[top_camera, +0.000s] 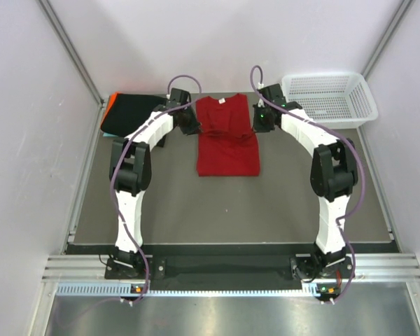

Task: Fold and stack the t-shirts
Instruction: Fold the tshirt

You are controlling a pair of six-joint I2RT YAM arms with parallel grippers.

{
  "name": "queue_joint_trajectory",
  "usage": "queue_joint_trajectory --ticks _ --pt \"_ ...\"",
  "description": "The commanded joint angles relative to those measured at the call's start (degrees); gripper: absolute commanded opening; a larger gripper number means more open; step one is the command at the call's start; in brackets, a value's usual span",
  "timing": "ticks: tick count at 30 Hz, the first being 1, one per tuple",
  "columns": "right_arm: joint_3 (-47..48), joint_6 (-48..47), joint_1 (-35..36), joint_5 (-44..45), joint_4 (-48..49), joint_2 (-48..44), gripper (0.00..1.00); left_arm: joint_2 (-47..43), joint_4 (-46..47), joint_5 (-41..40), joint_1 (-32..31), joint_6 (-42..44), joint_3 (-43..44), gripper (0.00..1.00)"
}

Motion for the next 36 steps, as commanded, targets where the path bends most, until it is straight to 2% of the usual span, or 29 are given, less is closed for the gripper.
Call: queue_joint_trajectory --ticks 1,10,16,20,21,24,27,28,31,32,36 --pt "4.56 -1.17 -0.92 -4.49 2.85 3.50 0.00 2.45 1.46 0.51 1.44 -0.40 3.58 0.00" --pt "6.49 0.41 -2.32 -7.66 6.89 8.52 0.00 4.83 3.13 1.38 2.06 0.04 5.96 0.00" --pt "13.51 1.81 -3.82 -9.24 7.42 13.08 0.08 3.69 4.09 -0.37 3.02 -0.57 6.39 0.01" --pt "18.18 2.60 -5.57 -10.21 6.72 15.99 0.12 3.25 3.49 -2.47 4.34 -1.46 7.71 0.20" --pt "18.71 3.13 -5.92 -10.29 6.72 15.99 0.22 2.99 1.66 -5.36 3.65 -0.14 8.93 0.51" --pt "18.10 2.79 -6.89 -11.09 5.84 14.33 0.40 0.71 -5.38 -17.48 1.97 4.87 11.67 0.52" --pt "13.89 1.20 -7.07 -11.96 3.21 9.41 0.41 -9.53 -1.63 -16.47 1.88 4.70 2.21 0.52" --pt "12.05 0.94 -7.07 -13.18 2.42 7.83 0.43 -11.76 -0.13 -15.15 1.97 4.44 -4.35 0.52" --pt "2.92 -0.55 -6.98 -17.58 1.10 2.12 0.46 -17.82 6.02 -7.10 1.88 3.83 -15.79 0.51" --pt "-3.02 -1.17 -6.90 -18.11 1.53 -1.11 0.46 -18.45 6.90 -5.14 1.97 3.65 -18.02 0.50" --pt "-15.26 -3.19 -6.89 -18.73 4.43 -7.29 0.48 -19.95 11.30 3.92 1.97 3.03 -26.64 0.47"
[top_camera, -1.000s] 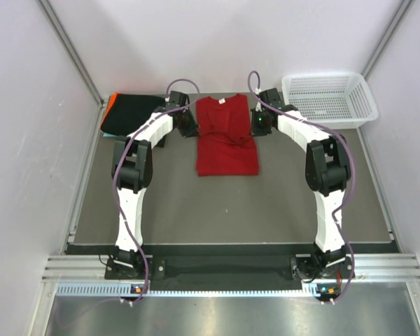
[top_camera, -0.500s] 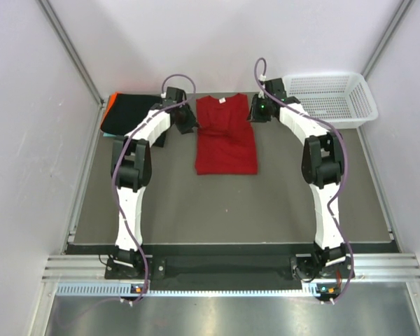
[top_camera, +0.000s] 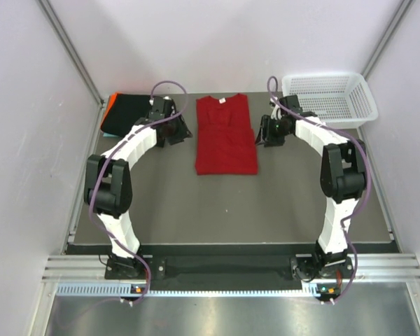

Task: Fold and stack the t-shirts
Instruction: Fold the tshirt

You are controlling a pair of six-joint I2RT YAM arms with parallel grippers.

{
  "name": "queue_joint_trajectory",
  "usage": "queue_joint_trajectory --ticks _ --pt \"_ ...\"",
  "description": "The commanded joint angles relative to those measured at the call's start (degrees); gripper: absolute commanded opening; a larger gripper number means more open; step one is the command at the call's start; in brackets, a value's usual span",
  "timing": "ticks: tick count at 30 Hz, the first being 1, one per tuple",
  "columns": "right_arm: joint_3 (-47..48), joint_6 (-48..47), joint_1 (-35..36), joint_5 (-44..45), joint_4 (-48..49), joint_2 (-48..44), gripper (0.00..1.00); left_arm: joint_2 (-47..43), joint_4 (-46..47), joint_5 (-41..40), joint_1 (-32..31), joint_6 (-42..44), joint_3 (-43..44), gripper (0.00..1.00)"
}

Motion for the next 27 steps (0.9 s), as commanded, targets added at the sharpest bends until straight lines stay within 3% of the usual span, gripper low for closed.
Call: queue_joint_trajectory --ticks 1,5,17,24,27 --pt "-7.06 -3.32 0.30 -3.02 2.05 -7.21 0.48 -0.24 7.26 9.74 -0.20 -0.03 -7.23 0.47" --pt "-12.76 -4.29 0.38 -6.61 4.24 -8.62 0.49 -0.06 8.50 12.13 -0.20 1.28 -10.06 0.46" --pt "-18.04 -4.30 0.74 -9.52 8.82 -7.48 0.53 2.75 13.68 18.45 -0.37 1.91 -15.43 0.47" --pt "-21.57 -2.63 1.35 -9.61 12.25 -8.62 0.52 3.37 17.46 22.40 -0.28 1.21 -17.53 0.36" --pt "-22.62 -2.27 1.61 -9.35 13.12 -9.06 0.52 3.37 19.48 24.34 -0.37 0.33 -18.50 0.23"
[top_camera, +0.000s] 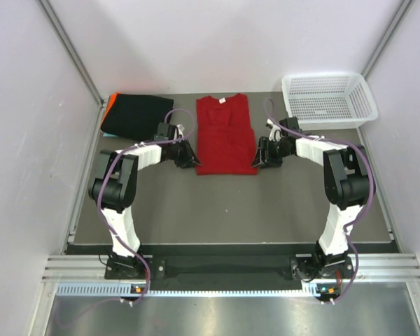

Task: Fold and stack the t-shirts
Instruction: Fold the tshirt

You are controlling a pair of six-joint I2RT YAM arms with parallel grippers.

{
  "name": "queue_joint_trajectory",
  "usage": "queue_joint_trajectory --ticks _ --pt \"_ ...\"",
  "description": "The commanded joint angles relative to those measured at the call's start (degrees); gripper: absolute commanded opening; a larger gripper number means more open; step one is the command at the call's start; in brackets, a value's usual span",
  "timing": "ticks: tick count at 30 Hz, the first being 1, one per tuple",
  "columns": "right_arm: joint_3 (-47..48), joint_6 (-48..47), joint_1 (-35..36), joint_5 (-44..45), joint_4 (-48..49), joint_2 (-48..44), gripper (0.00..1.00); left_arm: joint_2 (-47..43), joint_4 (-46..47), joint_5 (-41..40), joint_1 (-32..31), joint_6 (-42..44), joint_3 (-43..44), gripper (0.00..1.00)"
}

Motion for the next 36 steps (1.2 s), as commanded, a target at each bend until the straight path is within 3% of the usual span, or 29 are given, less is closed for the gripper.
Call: queue_joint_trajectory --ticks 1,5,8,11,16,26,31,36 --pt "-1.36 0.07 0.81 0.18 3.27 -2.46 0.52 -0.20 5.81 3.99 -0.13 -0.48 -1.11 0.20" --pt "-2.94 0.07 0.81 0.71 4.76 -2.55 0.45 -0.90 5.46 4.35 -0.22 -1.19 -1.98 0.01" --pt "-3.20 -0.02 0.89 1.15 4.68 -1.76 0.32 -1.86 4.84 3.82 -0.22 -1.72 -2.78 0.00" --pt "-4.52 0.51 0.89 1.06 5.64 -2.72 0.13 -2.39 4.40 3.91 -0.22 -1.98 -3.30 0.00" --pt "-5.31 0.42 0.81 3.43 5.29 -4.65 0.01 -5.11 6.33 2.94 -0.66 -3.38 -7.08 0.00" --pt "-6.90 1.47 0.81 3.79 6.96 -5.63 0.00 -8.02 11.70 6.01 -0.66 -5.23 -11.04 0.00" --pt "-7.77 1.91 0.98 3.44 7.67 -6.41 0.00 -9.51 10.12 5.76 -0.66 -4.79 -10.42 0.22" --pt "-7.69 1.65 1.07 3.79 7.14 -6.50 0.00 -8.72 10.90 6.10 -0.83 -5.40 -11.21 0.27"
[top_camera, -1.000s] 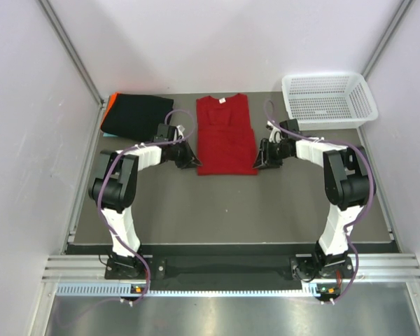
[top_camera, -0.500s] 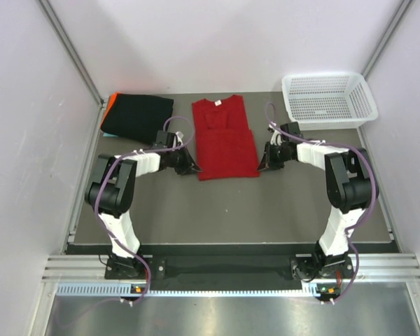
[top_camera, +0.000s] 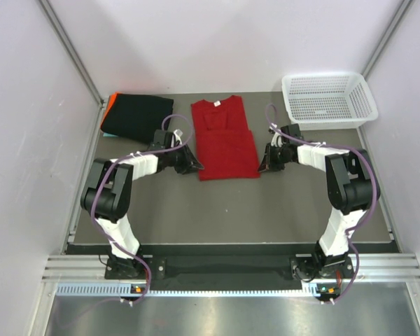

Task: Fold and stack the t-shirts
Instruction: Fold the tshirt

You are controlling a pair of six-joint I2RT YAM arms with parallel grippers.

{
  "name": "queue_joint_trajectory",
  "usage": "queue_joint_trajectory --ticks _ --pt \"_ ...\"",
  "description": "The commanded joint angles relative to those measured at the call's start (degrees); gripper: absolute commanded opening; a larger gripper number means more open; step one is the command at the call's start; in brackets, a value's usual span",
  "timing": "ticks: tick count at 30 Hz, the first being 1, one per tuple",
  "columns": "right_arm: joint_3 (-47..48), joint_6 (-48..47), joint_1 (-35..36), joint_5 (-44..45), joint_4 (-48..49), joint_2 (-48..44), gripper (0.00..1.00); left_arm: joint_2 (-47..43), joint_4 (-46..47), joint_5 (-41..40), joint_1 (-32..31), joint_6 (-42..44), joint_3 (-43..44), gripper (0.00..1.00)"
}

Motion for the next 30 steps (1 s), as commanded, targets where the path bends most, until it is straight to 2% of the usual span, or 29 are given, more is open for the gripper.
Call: queue_joint_trajectory --ticks 1,3,4,5,6,15,23,30 --pt "-0.30 -0.23 0.65 0.71 1.56 -2.61 0.00 -1.29 2.90 1.56 -0.42 -0.62 -1.14 0.28" --pt "-0.56 -0.14 0.74 0.71 1.65 -2.52 0.00 -0.94 4.13 1.82 -0.77 -1.32 -1.75 0.26" --pt "-0.65 -0.14 0.65 0.71 1.74 -2.52 0.00 -0.94 4.22 1.91 -0.94 -1.50 -1.84 0.21" --pt "-0.74 -0.14 0.65 0.71 1.74 -2.61 0.00 -1.02 4.14 1.74 -1.47 -1.59 -1.93 0.06" --pt "-0.83 -0.06 0.65 0.79 1.83 -2.61 0.00 -1.20 3.96 1.30 -1.73 -1.85 -2.11 0.00" --pt "-1.36 0.21 0.65 1.50 1.65 -3.05 0.00 -3.13 3.87 -6.26 -3.58 -4.40 -7.21 0.00" --pt "-2.23 -0.84 0.83 4.04 -1.06 -4.54 0.00 -1.46 -3.06 -9.86 -3.58 -1.86 -2.29 0.00" --pt "-6.36 -0.23 0.74 6.33 -1.25 -8.06 0.00 -1.20 -5.79 -9.95 -3.58 -1.33 -2.11 0.00"
